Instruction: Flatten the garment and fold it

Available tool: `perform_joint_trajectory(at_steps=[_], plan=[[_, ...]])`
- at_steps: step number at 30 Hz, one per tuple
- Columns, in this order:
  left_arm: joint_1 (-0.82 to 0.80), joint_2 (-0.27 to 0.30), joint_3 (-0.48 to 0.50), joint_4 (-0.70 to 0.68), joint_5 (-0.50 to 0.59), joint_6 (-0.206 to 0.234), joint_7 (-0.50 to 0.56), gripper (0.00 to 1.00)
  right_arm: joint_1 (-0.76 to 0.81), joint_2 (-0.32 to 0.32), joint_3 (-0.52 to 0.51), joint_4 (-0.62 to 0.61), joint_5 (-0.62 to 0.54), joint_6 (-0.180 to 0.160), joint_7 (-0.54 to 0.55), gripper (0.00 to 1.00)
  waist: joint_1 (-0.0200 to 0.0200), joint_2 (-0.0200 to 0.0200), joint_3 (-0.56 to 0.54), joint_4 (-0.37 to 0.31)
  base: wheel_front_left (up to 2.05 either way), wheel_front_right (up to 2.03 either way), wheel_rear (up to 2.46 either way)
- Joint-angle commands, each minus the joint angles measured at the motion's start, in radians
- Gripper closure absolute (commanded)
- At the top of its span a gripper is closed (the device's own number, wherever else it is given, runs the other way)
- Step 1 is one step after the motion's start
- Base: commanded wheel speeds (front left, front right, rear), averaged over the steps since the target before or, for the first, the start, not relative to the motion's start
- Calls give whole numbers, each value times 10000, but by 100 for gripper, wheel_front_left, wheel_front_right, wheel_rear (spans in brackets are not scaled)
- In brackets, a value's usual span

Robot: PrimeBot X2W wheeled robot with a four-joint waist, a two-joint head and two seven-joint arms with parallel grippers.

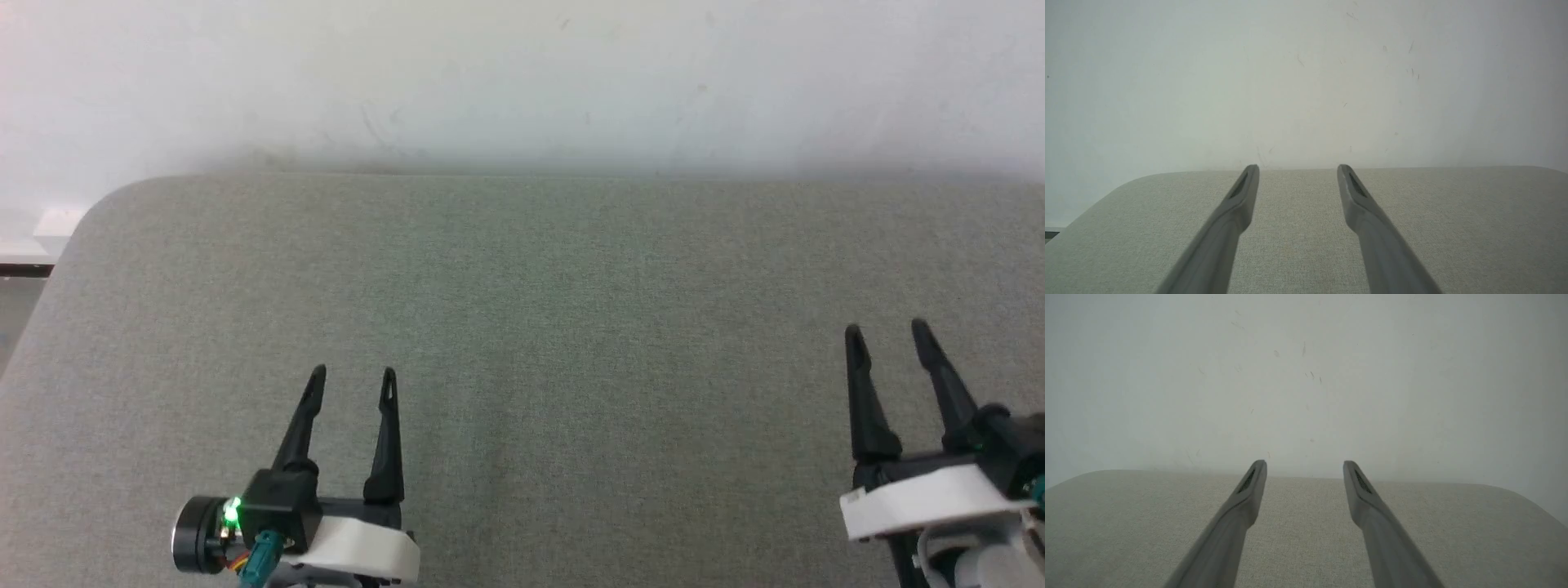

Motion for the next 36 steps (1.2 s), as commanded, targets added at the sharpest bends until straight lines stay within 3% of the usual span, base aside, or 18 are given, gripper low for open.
perform_joint_trajectory(at_steps=[1, 18, 19, 36], plan=[[194, -30, -31, 44, 1, -83, -49, 0, 304, 113, -14, -5, -110, -21, -106, 0, 1, -1, -131, 131, 0, 0, 0], [454, -144, 137, 189, -61, -261, -49, 0, 766, 400, 0, 397, -160, -21, -281, 0, 1, -1, -333, 189, 0, 0, 0], [373, -102, 94, 176, -60, -237, 11, 100, 648, 355, 12, 377, -127, 0, -223, 100, 1, -1, -334, 188, 0, 0, 0], [305, -142, 258, 175, 51, -334, 291, 100, 613, 357, 96, 294, -277, -2, 52, 100, 1, -1, -367, 174, 0, 0, 0]])
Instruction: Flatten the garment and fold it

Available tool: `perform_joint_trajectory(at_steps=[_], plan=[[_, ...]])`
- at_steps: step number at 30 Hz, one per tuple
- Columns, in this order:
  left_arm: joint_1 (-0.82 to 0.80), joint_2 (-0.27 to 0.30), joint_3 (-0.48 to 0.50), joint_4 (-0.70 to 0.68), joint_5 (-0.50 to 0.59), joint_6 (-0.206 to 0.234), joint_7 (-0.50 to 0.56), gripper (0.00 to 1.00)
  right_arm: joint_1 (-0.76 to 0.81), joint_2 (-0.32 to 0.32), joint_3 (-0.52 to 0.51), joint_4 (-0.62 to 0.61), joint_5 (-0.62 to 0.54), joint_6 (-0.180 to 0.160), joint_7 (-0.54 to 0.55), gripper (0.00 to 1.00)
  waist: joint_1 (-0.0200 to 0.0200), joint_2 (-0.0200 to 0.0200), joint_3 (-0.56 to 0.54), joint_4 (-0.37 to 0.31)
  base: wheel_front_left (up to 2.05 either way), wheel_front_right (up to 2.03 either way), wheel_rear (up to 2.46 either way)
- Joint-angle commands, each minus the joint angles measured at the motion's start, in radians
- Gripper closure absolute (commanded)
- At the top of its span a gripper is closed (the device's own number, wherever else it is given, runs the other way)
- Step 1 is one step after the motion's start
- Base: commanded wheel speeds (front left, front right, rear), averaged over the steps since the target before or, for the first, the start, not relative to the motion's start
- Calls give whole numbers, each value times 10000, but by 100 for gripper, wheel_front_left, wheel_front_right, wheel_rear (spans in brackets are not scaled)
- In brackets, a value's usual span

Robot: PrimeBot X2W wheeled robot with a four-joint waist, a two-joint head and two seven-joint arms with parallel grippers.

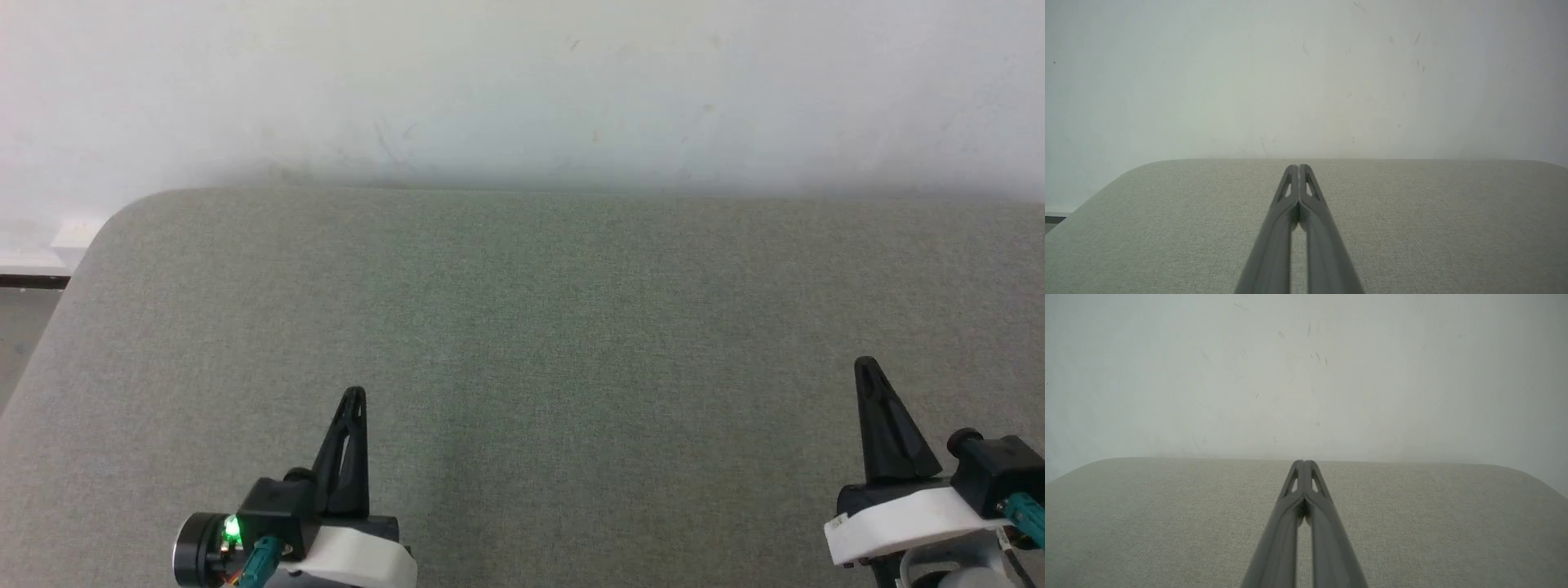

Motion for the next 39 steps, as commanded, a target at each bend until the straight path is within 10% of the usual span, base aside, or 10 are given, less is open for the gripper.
perform_joint_trajectory(at_steps=[1, 39], plan=[[-67, -41, 101, 1, 111, -84, 64, 100, -33, 8, 16, -63, -129, -2, 72, 100, 0, 0, -5, -2, 0, 0, 0], [-250, -155, 590, 2, 415, -350, 819, 100, -123, 30, 225, -285, -547, -9, 828, 100, 0, 0, -89, -40, 0, 0, 0]])
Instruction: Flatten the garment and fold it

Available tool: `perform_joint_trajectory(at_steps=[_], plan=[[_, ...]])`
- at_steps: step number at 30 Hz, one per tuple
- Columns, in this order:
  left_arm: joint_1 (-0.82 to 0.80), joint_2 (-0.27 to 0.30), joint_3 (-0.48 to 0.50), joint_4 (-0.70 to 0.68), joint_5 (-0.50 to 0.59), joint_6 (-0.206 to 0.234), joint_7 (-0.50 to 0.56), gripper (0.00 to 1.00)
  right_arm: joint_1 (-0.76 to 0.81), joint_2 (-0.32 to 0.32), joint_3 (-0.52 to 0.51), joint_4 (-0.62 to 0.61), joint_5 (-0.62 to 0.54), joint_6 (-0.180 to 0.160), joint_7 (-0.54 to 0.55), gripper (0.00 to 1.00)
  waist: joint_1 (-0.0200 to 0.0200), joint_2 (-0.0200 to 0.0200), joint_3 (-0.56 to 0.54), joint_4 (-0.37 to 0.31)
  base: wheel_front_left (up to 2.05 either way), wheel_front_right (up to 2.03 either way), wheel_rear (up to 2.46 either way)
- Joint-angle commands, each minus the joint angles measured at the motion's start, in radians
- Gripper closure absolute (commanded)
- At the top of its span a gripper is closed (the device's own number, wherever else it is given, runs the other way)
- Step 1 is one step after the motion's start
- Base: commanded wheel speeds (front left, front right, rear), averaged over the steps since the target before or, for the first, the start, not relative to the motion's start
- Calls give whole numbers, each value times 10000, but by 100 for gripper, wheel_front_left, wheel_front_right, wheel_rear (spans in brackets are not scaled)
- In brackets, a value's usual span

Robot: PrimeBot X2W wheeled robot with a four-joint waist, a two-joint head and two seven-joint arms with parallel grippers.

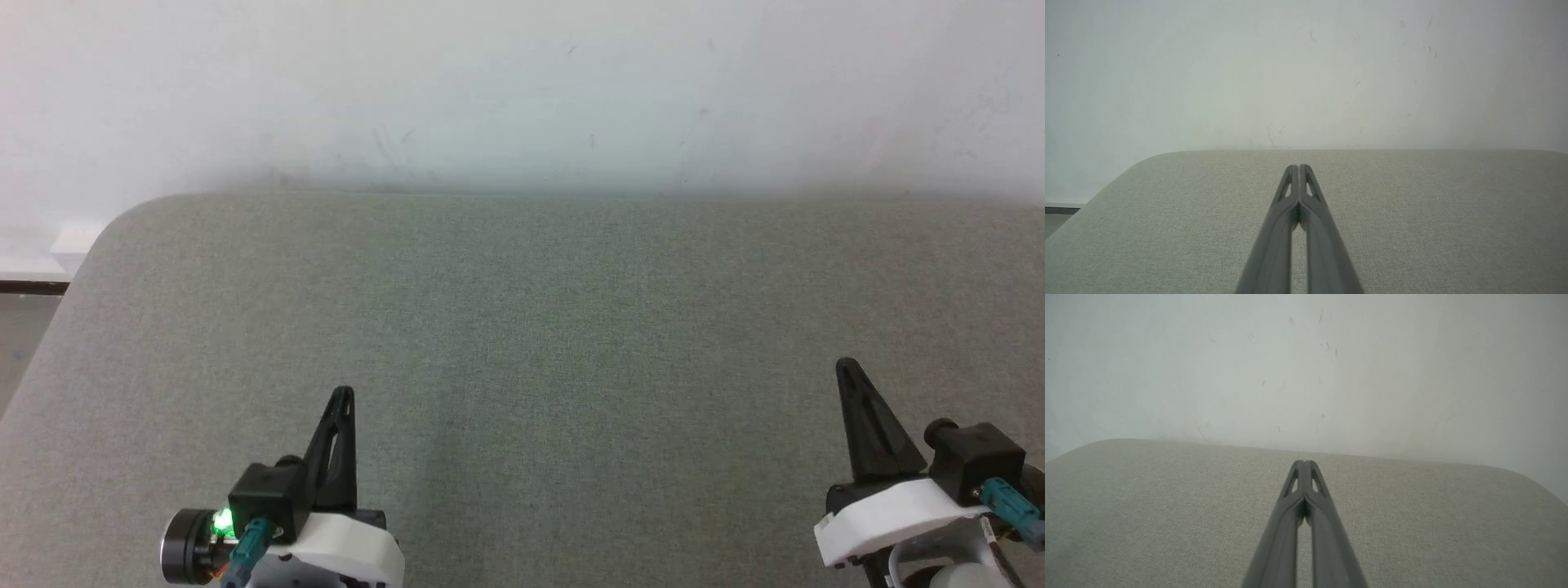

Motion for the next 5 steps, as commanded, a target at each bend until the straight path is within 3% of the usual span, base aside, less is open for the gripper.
perform_joint_trajectory(at_steps=[1, 5], plan=[[-174, -17, 81, 2, 88, -89, 59, 100, -95, 28, 39, -57, -119, -9, 76, 100, 0, 0, -3, -1, 0, 0, 0], [-194, -29, 134, 2, 121, -118, 141, 100, -105, 31, 62, -81, -164, -9, 157, 100, 0, 0, -12, -5, 0, 0, 0]])
